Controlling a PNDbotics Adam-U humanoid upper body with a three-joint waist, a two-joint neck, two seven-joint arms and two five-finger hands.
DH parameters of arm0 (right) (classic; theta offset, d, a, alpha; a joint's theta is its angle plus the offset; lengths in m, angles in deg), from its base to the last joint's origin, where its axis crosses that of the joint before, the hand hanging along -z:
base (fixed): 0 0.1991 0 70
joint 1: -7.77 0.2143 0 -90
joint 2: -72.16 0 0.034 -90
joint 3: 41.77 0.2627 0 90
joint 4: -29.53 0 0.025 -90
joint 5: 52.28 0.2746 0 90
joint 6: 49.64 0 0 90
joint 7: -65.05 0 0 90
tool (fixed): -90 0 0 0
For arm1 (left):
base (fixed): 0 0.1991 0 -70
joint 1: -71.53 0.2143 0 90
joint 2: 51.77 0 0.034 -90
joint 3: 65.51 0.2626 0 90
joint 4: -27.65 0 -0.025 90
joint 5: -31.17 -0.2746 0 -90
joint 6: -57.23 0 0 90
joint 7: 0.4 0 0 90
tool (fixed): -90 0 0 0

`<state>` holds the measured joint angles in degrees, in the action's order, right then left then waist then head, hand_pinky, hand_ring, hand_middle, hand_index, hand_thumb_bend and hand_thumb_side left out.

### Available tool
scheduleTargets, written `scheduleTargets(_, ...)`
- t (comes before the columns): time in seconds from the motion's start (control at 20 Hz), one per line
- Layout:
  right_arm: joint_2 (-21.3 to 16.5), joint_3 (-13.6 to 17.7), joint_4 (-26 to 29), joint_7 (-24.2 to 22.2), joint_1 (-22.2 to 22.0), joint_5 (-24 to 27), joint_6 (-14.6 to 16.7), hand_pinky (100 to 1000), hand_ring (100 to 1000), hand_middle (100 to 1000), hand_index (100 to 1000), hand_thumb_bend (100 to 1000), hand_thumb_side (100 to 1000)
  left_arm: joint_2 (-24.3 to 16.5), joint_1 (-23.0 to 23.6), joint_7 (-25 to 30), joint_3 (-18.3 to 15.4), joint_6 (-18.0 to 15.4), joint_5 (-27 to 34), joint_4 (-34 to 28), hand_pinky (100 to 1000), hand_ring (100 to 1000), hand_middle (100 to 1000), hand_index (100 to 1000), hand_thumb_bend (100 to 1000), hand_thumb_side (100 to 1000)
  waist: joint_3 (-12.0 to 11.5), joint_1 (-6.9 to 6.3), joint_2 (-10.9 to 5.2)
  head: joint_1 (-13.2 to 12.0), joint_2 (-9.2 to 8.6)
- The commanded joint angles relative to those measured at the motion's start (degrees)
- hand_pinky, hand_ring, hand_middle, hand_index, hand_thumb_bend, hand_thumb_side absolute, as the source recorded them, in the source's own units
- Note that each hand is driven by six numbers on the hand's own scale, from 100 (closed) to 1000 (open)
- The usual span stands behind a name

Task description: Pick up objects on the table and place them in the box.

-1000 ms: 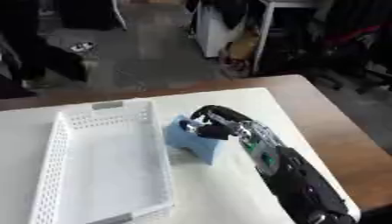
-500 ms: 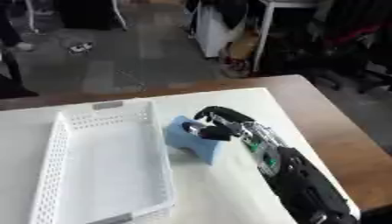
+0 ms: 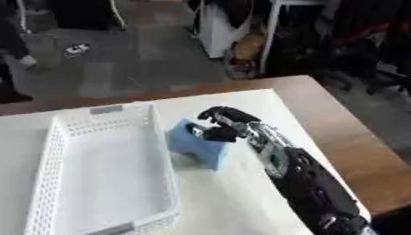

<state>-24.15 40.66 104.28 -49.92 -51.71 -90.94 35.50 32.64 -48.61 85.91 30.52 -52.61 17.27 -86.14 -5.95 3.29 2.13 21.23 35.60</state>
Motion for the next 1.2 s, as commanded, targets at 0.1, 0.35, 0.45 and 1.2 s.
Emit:
scheduleTargets(0.1, -2.11, 0.4, -1.08, 0.09, 2.25, -0.12, -0.01, 784, 854, 872, 920, 398, 1000, -0.56, -1.37, 0.07, -0.14, -0.2, 0.32, -0.81, 415, 549, 649, 687, 839, 817, -0.19, -0.11, -0.3, 0.65, -0.44)
scheduleTargets(0.35, -2.51, 0.29, -2.57, 0.43, 2.89, -0.79, 0.68, 789, 860, 876, 919, 415, 1000, -0.3, -1.8, 0.14, -0.08, -0.24, 0.43, -0.81, 415, 549, 649, 687, 839, 818, -0.39, -0.11, 0.02, 0.77, -0.81)
scheduleTargets(0.45, -2.54, 0.22, -2.86, 0.44, 2.96, -0.76, 0.93, 790, 861, 876, 917, 418, 1000, -0.22, -1.95, 0.15, -0.07, -0.25, 0.49, -0.81, 415, 549, 649, 687, 838, 818, -0.48, -0.09, 0.1, 0.83, -0.89)
scheduleTargets(1.2, -2.27, -0.75, -2.48, -3.01, 2.36, 1.36, 3.47, 849, 907, 911, 927, 596, 1000, -0.08, -2.24, 0.28, -0.09, -0.11, 0.49, -0.81, 416, 549, 649, 687, 838, 820, -0.67, -0.01, 0.18, 0.93, -0.91)
